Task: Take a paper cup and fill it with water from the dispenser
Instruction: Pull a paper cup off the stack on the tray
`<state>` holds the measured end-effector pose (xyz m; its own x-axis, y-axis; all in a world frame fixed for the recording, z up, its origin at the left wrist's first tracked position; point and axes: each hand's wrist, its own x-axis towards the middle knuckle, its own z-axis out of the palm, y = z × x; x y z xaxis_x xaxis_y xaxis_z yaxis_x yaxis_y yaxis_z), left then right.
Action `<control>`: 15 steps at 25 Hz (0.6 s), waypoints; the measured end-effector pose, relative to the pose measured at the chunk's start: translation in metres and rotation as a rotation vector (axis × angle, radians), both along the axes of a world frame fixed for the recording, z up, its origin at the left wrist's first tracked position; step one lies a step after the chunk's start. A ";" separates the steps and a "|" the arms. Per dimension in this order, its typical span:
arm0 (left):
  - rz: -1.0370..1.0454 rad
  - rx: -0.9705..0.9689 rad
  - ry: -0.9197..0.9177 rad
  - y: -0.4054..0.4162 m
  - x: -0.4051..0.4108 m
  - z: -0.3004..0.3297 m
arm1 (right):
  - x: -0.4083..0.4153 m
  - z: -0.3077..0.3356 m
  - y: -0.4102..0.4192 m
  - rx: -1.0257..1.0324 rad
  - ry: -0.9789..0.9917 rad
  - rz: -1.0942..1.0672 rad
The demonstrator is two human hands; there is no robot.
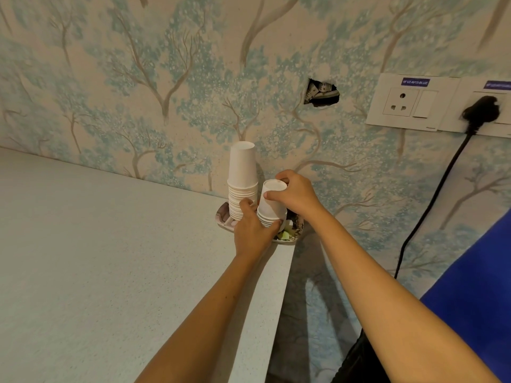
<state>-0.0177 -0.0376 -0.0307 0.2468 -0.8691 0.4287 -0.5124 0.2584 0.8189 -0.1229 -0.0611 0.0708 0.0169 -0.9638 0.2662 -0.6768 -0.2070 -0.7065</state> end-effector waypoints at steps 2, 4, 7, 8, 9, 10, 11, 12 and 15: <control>-0.001 0.006 -0.001 0.000 0.000 -0.001 | 0.001 -0.001 0.000 0.016 0.001 0.011; 0.004 0.010 -0.004 0.000 0.000 -0.001 | 0.002 -0.001 0.000 -0.002 -0.015 -0.003; 0.013 0.025 -0.014 0.000 -0.001 0.000 | 0.003 -0.002 0.000 -0.036 -0.052 -0.026; 0.011 0.028 -0.014 0.000 -0.001 0.001 | 0.003 -0.002 -0.001 -0.039 -0.059 -0.029; 0.009 0.028 -0.014 0.000 -0.001 0.001 | 0.003 -0.002 -0.001 -0.039 -0.058 -0.029; 0.008 0.026 -0.015 0.000 -0.002 0.001 | 0.003 -0.002 -0.002 -0.036 -0.053 -0.026; 0.010 0.024 -0.019 0.000 -0.002 0.001 | 0.003 -0.001 -0.003 -0.031 -0.045 -0.020; 0.014 0.024 -0.023 0.000 -0.002 0.001 | 0.003 0.000 -0.004 -0.026 -0.035 -0.013; 0.013 0.031 -0.028 0.001 -0.002 0.002 | 0.003 0.000 -0.005 -0.028 -0.027 -0.021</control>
